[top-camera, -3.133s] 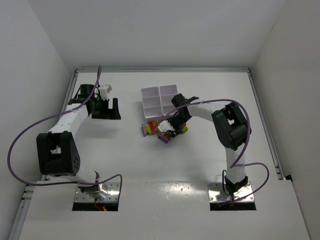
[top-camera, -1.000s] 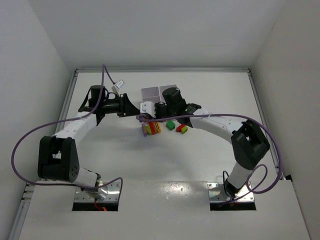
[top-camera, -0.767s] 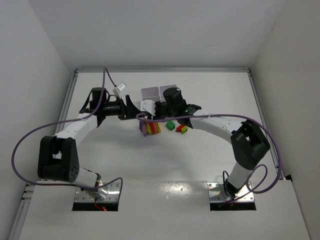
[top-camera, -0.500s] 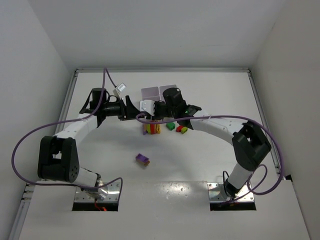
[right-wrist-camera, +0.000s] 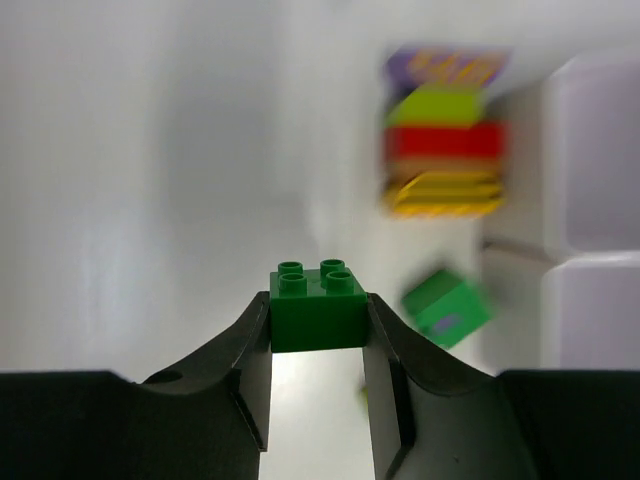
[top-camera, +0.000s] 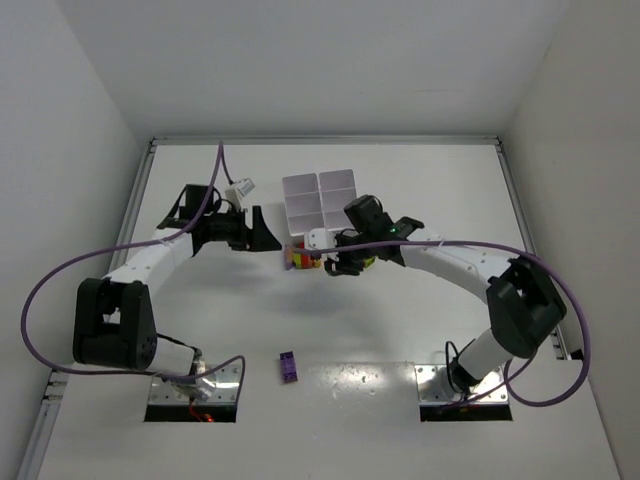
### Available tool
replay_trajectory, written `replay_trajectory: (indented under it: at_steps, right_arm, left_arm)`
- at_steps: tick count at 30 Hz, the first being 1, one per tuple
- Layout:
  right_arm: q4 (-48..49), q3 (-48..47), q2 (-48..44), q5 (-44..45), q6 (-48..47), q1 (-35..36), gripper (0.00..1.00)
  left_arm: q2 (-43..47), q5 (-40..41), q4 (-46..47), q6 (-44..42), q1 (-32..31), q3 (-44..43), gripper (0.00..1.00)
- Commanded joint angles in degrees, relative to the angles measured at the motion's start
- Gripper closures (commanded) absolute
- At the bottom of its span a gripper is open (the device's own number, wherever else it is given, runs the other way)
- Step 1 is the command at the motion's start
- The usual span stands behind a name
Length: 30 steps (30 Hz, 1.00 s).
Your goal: Sort the legos into containers by color
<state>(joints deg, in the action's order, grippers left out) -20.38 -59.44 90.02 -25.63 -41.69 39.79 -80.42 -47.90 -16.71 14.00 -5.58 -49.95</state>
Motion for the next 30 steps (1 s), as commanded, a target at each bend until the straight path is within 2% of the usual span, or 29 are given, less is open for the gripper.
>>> replay_trajectory:
  at_steps: [1, 5, 10, 12, 13, 16, 17, 19, 22, 23, 25, 28, 29, 30]
  right_arm:
    - [-12.6, 3.1, -0.7, 0.4, -2.2, -0.7, 1.0]
    - [-14.8, 4.9, 0.9, 1.6, -2.2, -0.7, 0.99]
    - [-14.8, 2.9, 6.6, 5.6, 3.2, -0.7, 0.87]
    - [-12.3, 2.9, 7.4, 7.7, 4.9, -1.2, 0.75]
    - [-12.3, 2.4, 7.5, 7.7, 5.5, -1.2, 0.62]
    - [-10.7, 2.4, 6.4, 6.6, 5.5, -1.2, 0.43]
    - [-10.7, 2.4, 4.8, 4.7, 5.5, -1.2, 0.4]
    - [-11.3, 2.4, 2.7, 1.8, 4.6, -1.2, 0.37]
    - [-11.3, 4.1, -2.9, -4.3, -0.4, -1.2, 0.37]
    - [-11.3, 5.5, -4.3, -7.7, -4.7, -1.2, 0.37]
    - [-11.3, 6.1, -7.5, -11.3, -5.9, -0.7, 0.37]
    - [-11.3, 1.7, -7.0, -11.8, 0.0, 0.7, 0.37]
    - [-11.3, -0.2, -4.6, -11.8, 3.9, 1.7, 0.37]
    - [-12.3, -4.6, -3.0, -10.9, 11.6, 2.7, 0.37]
  left_arm:
    - [2.6, 6.0, -1.7, -5.6, -0.3, -0.9, 0.19]
    - [2.6, 10.7, -4.9, -9.8, -1.0, -2.3, 0.19]
    - [2.6, 16.5, -6.8, -13.5, -2.8, -2.3, 0.19]
    - [2.6, 17.3, -6.8, -13.5, -2.9, -2.9, 0.19]
    - [2.6, 17.3, -6.8, -13.5, -2.9, -2.9, 0.19]
    - [3.2, 17.3, -7.5, -14.1, -2.9, -2.9, 0.19]
    - [3.2, 16.7, -8.2, -14.7, -2.9, -2.9, 0.19]
    - [4.6, 16.7, -8.2, -15.2, -2.9, -1.5, 0.19]
    - [7.7, 16.7, -8.2, -15.8, -2.9, 0.1, 0.16]
    - [8.4, 16.7, -8.2, -15.8, -2.3, 0.8, 0.14]
    - [10.4, 16.2, -8.2, -15.8, -1.4, 1.5, 0.14]
    - [12.3, 18.8, -8.2, -13.0, 1.0, 2.1, 0.13]
    - [14.3, 20.1, -8.2, -11.6, 1.5, 2.1, 0.13]
    - [15.7, 24.0, -8.2, -10.8, 2.4, 2.7, 0.13]
